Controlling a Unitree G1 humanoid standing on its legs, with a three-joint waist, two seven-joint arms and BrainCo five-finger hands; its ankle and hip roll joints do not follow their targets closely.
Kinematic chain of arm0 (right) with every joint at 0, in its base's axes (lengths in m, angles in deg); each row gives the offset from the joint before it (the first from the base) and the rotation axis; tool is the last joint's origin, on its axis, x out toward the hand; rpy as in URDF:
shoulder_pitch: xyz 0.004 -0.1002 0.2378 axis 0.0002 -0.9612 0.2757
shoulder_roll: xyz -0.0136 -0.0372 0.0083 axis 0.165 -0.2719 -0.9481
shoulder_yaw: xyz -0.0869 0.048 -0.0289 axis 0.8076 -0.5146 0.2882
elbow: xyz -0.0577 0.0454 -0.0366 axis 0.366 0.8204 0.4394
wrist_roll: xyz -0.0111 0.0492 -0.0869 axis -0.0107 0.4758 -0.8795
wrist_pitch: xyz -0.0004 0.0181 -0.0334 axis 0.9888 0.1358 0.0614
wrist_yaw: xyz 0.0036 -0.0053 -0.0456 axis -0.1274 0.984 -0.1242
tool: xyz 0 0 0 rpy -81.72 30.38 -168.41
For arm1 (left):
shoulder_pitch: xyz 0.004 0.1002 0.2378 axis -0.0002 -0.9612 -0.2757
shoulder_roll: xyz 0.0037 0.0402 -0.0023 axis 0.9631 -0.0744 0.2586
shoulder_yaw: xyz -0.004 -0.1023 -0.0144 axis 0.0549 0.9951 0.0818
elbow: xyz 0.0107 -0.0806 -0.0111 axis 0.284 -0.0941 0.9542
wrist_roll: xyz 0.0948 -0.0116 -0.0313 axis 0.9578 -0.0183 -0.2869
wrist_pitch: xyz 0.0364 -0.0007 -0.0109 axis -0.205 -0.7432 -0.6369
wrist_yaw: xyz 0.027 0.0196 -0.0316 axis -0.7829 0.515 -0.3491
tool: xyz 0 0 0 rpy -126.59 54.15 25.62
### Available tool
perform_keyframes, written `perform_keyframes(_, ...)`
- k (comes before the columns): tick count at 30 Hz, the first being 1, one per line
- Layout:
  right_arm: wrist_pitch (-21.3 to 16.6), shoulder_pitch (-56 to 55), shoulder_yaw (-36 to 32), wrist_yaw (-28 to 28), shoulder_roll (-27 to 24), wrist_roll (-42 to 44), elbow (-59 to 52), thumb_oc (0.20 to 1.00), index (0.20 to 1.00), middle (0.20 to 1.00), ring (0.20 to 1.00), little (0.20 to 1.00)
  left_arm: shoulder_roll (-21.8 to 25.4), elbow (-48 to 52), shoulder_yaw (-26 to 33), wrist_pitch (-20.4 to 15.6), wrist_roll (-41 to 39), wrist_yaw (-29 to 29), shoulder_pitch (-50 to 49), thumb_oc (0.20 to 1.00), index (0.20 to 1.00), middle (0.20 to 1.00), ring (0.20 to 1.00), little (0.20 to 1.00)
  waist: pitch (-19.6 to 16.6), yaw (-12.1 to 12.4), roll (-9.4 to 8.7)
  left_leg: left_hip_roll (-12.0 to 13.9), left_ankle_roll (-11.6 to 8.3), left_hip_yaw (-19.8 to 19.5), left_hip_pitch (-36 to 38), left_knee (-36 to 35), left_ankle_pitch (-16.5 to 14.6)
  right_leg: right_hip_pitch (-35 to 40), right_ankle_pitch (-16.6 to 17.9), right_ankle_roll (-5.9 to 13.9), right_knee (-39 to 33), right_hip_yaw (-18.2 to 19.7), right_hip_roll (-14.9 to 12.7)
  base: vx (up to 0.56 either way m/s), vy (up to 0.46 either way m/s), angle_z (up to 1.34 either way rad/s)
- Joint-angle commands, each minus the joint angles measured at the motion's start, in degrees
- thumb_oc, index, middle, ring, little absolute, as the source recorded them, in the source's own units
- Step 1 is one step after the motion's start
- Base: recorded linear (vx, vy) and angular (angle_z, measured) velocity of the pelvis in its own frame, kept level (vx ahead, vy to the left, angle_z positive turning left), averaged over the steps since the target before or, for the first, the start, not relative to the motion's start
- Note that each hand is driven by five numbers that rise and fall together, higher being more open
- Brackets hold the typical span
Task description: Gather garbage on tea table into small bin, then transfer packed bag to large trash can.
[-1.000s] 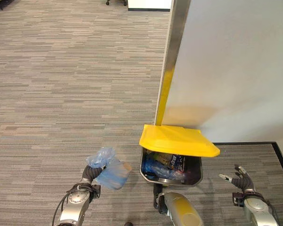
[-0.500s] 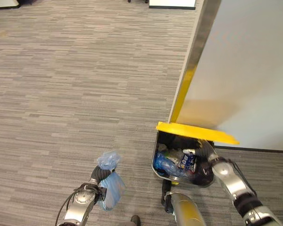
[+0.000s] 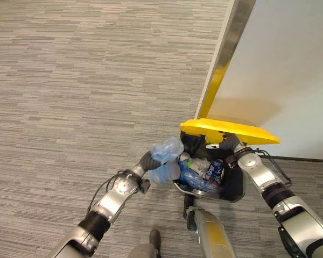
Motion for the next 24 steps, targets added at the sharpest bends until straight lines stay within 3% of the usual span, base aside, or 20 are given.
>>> perform_keyframes(1,-2.33,8.15,1.10,2.58,-1.52,2.07,1.01,1.000,1.000,1.000,1.000,1.000,-0.39,1.82,-0.71,-4.97,0.23,2.10,3.90,0.200,0.200,0.200,0.200,0.200,0.20,-0.38,-1.45,-4.57,3.15,-0.56,6.44,0.70,-9.18,-2.96,11.50,9.15,-10.25,4.10,-2.04,-0.05,0.001,-0.18)
perform_keyframes(12,-2.36,17.98,3.20,4.57,-6.43,3.42,5.65,1.000,1.000,1.000,1.000,1.000,-3.86,-4.37,-5.56,-4.72,2.27,5.09,15.81,0.200,0.200,0.200,0.200,0.200,2.57,-3.46,-0.16,-5.56,2.81,2.13,4.03,1.01,-8.94,-6.14,12.17,9.88,-10.09,3.98,-2.23,-0.02,0.011,-0.16)
perform_keyframes(19,-2.46,23.55,5.78,5.77,-4.78,4.91,5.28,1.000,1.000,1.000,1.000,1.000,-6.25,-18.95,-9.36,-2.68,9.28,6.18,20.41,0.200,0.200,0.200,0.200,0.200,5.38,-5.26,0.45,-6.05,2.79,3.24,1.90,1.93,-9.02,-8.51,12.28,9.82,-9.40,4.34,-2.27,-0.02,0.010,-0.10)
perform_keyframes(21,-3.69,23.91,6.37,6.84,-3.38,5.84,0.47,1.000,1.000,1.000,1.000,1.000,-6.31,-24.91,-9.30,-1.54,14.33,8.47,22.22,0.200,0.200,0.200,0.200,0.200,6.49,-6.54,1.06,-6.30,2.86,3.43,0.81,2.68,-9.22,-9.78,12.44,9.67,-8.94,5.18,-2.27,0.01,0.016,-0.08)
perform_keyframes(22,-3.92,23.52,6.47,7.04,-3.22,5.69,-0.84,1.000,1.000,1.000,1.000,1.000,-6.25,-25.66,-8.90,-1.32,15.26,9.01,22.32,0.376,0.376,0.376,0.376,0.376,6.57,-6.70,1.14,-6.33,2.89,3.44,0.57,2.85,-9.30,-10.02,12.43,9.61,-8.76,5.27,-2.27,0.02,-0.006,-0.05)
perform_keyframes(23,-4.14,23.07,6.68,6.99,-3.06,5.44,-2.11,1.000,1.000,1.000,1.000,1.000,-6.38,-26.74,-8.50,-1.14,16.02,9.61,22.34,0.614,0.614,0.614,0.614,0.614,6.60,-6.83,1.13,-6.33,2.90,3.53,0.28,3.05,-9.34,-10.19,12.43,9.54,-8.66,5.28,-2.29,0.00,0.000,0.00)
perform_keyframes(24,-4.43,22.72,6.70,7.14,-3.00,5.29,-3.33,1.000,1.000,1.000,1.000,1.000,-6.35,-27.38,-8.03,-0.89,16.47,10.20,22.40,1.000,1.000,1.000,1.000,1.000,6.68,-6.87,1.17,-6.33,2.92,3.57,0.08,3.20,-9.37,-10.36,12.33,9.48,-8.58,5.24,-2.25,0.00,0.000,0.00)
